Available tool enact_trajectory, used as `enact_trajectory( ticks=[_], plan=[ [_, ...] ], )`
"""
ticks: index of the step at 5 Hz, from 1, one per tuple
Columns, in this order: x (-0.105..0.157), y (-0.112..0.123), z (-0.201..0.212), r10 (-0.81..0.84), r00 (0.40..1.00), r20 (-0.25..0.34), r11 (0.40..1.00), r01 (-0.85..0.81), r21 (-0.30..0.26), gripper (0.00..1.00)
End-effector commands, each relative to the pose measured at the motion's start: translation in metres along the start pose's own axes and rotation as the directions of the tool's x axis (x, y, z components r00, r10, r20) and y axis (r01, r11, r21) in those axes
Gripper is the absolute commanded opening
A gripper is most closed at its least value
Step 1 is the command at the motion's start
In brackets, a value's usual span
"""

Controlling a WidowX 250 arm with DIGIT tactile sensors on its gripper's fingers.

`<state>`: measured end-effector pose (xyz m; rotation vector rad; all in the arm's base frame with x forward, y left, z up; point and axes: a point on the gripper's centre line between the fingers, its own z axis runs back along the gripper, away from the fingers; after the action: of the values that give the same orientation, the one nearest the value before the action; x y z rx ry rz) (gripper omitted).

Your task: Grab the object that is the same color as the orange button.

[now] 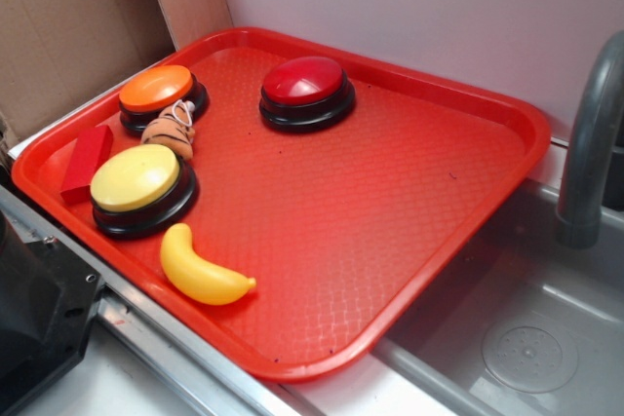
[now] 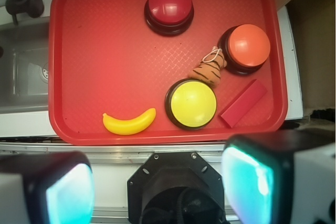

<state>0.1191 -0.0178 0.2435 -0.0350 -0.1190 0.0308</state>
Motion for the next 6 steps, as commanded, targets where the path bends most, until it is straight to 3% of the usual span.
enact_trajectory(
  ticks=[1,2,3,4,6],
  plan=[
    [0.000,0.000,0.000,0.000,1.000,0.000,1.000,0.000,0.000,1.00],
    [0.006,0.009,-0.005,0.230,0.973,0.030,0.972,-0.228,-0.050,1.00],
    [0.014,0.021,-0.012,0.422,0.905,0.055,0.905,-0.417,-0.081,1.00],
    [0.024,0.032,-0.028,0.590,0.805,0.061,0.804,-0.580,-0.129,1.00],
    [0.043,0.062,-0.075,0.799,0.580,0.158,0.600,-0.786,-0.149,1.00]
  ],
)
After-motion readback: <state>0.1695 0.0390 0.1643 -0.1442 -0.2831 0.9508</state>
